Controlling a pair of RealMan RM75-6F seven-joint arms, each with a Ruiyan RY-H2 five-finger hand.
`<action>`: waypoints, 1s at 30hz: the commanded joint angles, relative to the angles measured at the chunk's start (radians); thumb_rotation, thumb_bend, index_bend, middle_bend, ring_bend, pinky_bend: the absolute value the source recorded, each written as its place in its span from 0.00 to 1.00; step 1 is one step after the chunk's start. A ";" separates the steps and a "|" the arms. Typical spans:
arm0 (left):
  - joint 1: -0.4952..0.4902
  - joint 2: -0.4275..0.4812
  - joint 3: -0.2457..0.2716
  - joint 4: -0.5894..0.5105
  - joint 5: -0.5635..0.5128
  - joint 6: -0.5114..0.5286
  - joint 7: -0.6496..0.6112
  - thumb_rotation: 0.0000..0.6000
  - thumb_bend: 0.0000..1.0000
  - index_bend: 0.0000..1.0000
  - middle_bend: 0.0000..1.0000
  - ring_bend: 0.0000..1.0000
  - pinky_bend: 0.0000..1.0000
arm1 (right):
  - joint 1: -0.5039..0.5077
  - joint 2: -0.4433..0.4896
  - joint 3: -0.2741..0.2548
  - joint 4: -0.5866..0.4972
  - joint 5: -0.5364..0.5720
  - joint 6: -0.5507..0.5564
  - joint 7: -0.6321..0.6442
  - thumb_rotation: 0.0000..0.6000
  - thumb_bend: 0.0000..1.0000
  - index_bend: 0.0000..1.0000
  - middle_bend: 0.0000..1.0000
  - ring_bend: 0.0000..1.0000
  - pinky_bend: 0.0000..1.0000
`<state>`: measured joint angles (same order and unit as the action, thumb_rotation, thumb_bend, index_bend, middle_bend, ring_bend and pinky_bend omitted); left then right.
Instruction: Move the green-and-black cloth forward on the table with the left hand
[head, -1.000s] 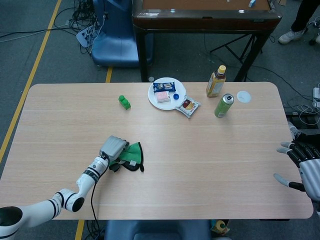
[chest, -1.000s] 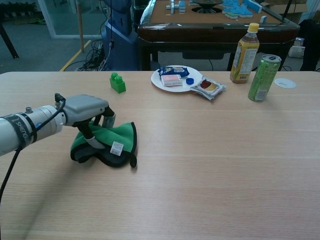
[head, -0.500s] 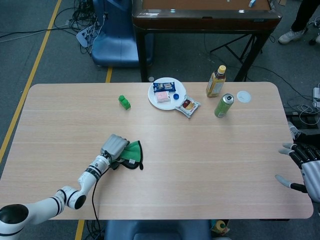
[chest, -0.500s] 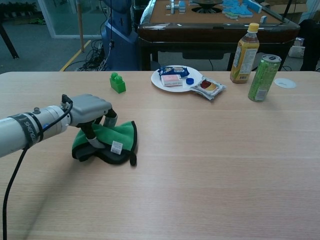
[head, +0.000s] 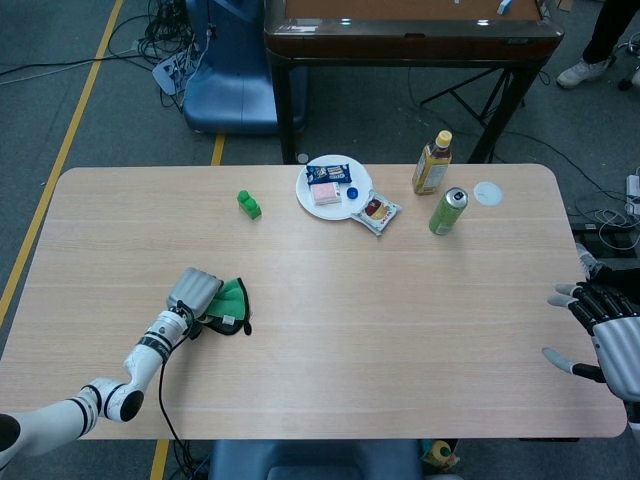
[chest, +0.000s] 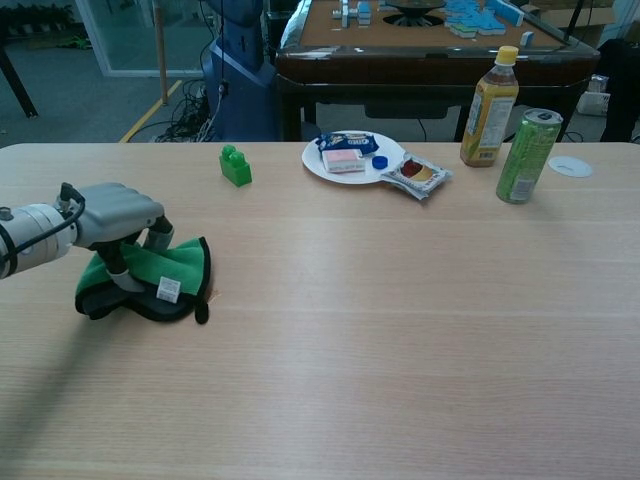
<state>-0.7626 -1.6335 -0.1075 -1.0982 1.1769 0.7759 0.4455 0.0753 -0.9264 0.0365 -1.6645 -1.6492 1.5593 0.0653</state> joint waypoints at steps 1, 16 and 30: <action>-0.007 -0.011 -0.005 -0.008 0.001 0.005 -0.008 1.00 0.14 0.51 0.53 0.52 0.69 | -0.001 0.000 0.000 0.002 0.002 0.000 0.002 1.00 0.16 0.32 0.27 0.19 0.19; -0.055 -0.044 0.020 -0.110 0.033 -0.025 -0.001 1.00 0.14 0.50 0.53 0.52 0.69 | -0.019 0.007 -0.002 0.008 0.010 0.019 0.010 1.00 0.16 0.32 0.27 0.19 0.19; -0.052 0.031 0.066 -0.254 0.004 -0.009 0.074 1.00 0.14 0.50 0.53 0.52 0.70 | -0.010 0.002 0.001 0.000 0.006 0.008 0.000 1.00 0.16 0.32 0.27 0.19 0.20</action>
<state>-0.8143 -1.5945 -0.0407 -1.3671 1.1807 0.7548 0.5150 0.0654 -0.9240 0.0370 -1.6640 -1.6434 1.5675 0.0651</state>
